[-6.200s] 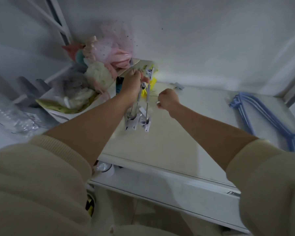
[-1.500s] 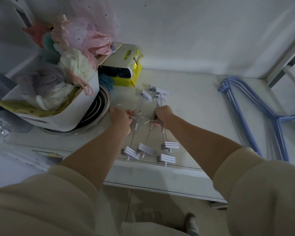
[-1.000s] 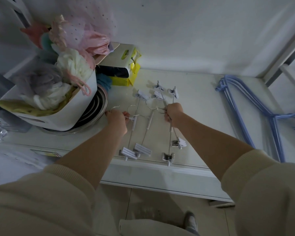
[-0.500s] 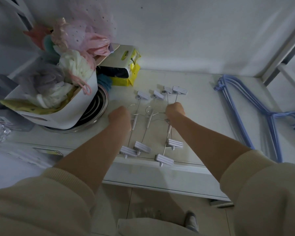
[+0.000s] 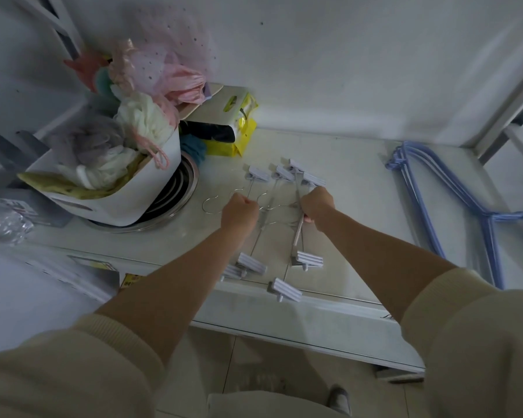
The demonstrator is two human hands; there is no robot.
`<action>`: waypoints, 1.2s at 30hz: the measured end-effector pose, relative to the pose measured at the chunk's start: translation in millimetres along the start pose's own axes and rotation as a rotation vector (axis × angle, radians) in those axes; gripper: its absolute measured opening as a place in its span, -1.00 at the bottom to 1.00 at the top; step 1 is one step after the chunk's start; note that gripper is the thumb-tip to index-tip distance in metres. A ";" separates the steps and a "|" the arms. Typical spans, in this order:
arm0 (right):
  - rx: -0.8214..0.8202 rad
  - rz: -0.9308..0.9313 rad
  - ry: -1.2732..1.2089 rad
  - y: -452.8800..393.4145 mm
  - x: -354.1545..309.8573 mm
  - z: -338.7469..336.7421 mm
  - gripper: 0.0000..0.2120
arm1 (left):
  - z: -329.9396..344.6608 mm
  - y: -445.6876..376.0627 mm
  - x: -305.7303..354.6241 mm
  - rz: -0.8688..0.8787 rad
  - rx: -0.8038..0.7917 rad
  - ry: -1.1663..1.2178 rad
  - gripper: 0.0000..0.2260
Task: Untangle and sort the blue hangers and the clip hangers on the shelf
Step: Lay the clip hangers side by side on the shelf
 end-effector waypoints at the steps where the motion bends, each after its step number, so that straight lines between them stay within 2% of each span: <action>1: 0.009 -0.018 0.007 -1.4 -1.8 0.4 -0.81 | 1.9 -0.8 -0.5 0.002 -0.002 -0.012 -0.83; 6: 0.001 -0.020 -0.075 -1.9 -9.3 7.1 -0.84 | 4.4 1.6 4.8 0.024 -0.069 -0.090 -0.71; 8: 0.009 -0.019 -0.107 -1.6 -13.9 7.6 -0.82 | 1.8 -0.2 4.9 0.011 -0.038 -0.073 -0.70; 10: 0.031 -0.023 -0.113 -4.4 -20.1 1.7 -0.78 | 0.5 -2.3 8.0 0.025 -0.001 -0.029 -0.73; 14: 0.054 -0.024 -0.102 -20.1 -25.5 -17.4 -0.80 | 11.0 2.6 20.6 -0.003 -0.066 0.237 -0.90; 18: 0.051 -0.020 -0.065 -38.4 -13.8 -23.8 -0.79 | 28.8 9.3 27.5 -0.013 -0.170 0.311 -0.88; 23: 0.084 -0.053 -0.006 -51.2 2.7 -30.0 -0.72 | 45.3 15.1 27.2 0.034 -0.296 0.212 -0.85; 27: 0.092 -0.077 0.051 -54.0 4.8 -31.4 -0.72 | 26.0 -9.3 20.5 0.057 -0.144 0.169 -0.83; 29: 0.093 -0.089 0.082 -55.1 5.1 -32.2 -0.69 | 8.9 -24.6 17.9 0.166 -0.049 0.021 -0.87; 31: 0.101 -0.120 0.160 -52.7 1.8 -33.8 -0.67 | -6.8 -34.6 17.1 0.337 0.013 -0.234 -0.84; 34: 0.151 -0.317 0.259 -37.2 -25.6 -32.2 -0.63 | -20.0 -45.0 18.2 0.524 0.007 -0.415 -0.72; 36: 0.135 -0.445 0.263 -15.6 -49.8 -20.1 -0.71 | -25.7 -52.2 19.5 0.572 0.014 -0.448 -0.71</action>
Point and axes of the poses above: each hand's wrist, its own y-axis away from the middle knuckle, its own z-axis out of the palm, x = y × z, the point moved 8 cm from there along -y, towards the middle knuckle, and after that the axes turned 15 degrees about x, right-handed, at the moved point
